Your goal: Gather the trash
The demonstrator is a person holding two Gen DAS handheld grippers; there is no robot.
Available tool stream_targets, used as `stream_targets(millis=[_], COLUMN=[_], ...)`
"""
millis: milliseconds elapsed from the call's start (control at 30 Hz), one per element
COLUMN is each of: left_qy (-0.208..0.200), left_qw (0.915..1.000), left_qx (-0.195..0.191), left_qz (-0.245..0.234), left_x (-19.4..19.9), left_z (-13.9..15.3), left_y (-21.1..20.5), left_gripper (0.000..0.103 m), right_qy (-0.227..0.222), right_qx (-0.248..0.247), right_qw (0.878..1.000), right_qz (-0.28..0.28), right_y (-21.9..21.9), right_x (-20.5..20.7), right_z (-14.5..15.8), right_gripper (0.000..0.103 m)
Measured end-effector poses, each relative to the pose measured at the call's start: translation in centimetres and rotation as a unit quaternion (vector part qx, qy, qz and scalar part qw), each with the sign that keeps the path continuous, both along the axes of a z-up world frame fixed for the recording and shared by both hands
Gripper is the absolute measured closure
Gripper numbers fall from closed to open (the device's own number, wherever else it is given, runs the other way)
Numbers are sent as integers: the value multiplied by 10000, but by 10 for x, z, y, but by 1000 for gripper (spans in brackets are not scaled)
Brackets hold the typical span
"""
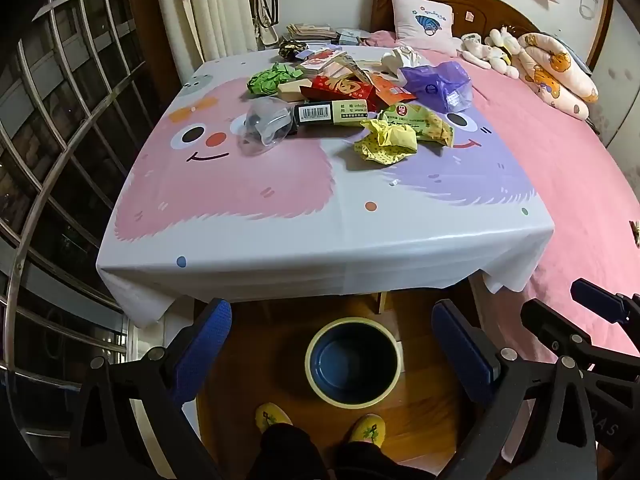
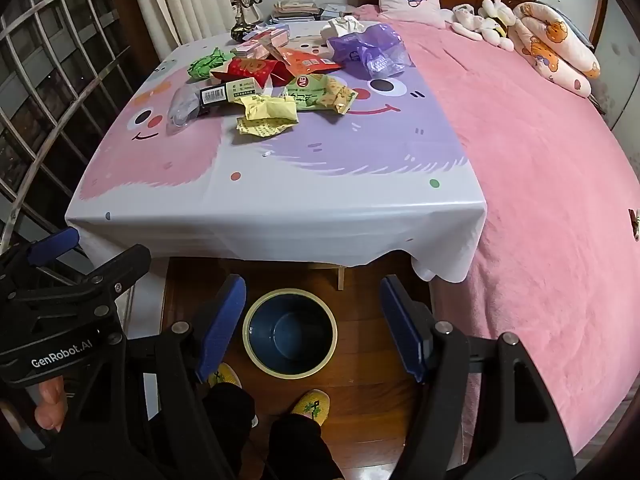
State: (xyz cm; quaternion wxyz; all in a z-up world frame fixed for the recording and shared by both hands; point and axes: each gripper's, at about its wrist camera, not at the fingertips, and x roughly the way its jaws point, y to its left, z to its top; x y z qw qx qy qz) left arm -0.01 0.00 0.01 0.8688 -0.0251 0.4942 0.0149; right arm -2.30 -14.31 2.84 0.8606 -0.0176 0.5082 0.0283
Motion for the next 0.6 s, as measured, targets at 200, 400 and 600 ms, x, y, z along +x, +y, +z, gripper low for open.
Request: stream_targets(millis=[200,400,600], left_qy=[-42,-94,-112], left_qw=[10000,10000,9999], left_qx=[-2,30,30], left_qz=[8,12,9], left_x=[0,-1,-2], left_z=[1,5,4], left_y=[0,1,0], left_gripper=[1,1,2], right_qy=[-22,-22,-23], right_qx=[32,59,66], right_qw=[10000,10000,10000], right_qz=[3,2,3], right_y=[-1,-1,-1], right_x=[-1,-1,-1], right_z=[0,0,1], right_gripper=[36,36,36])
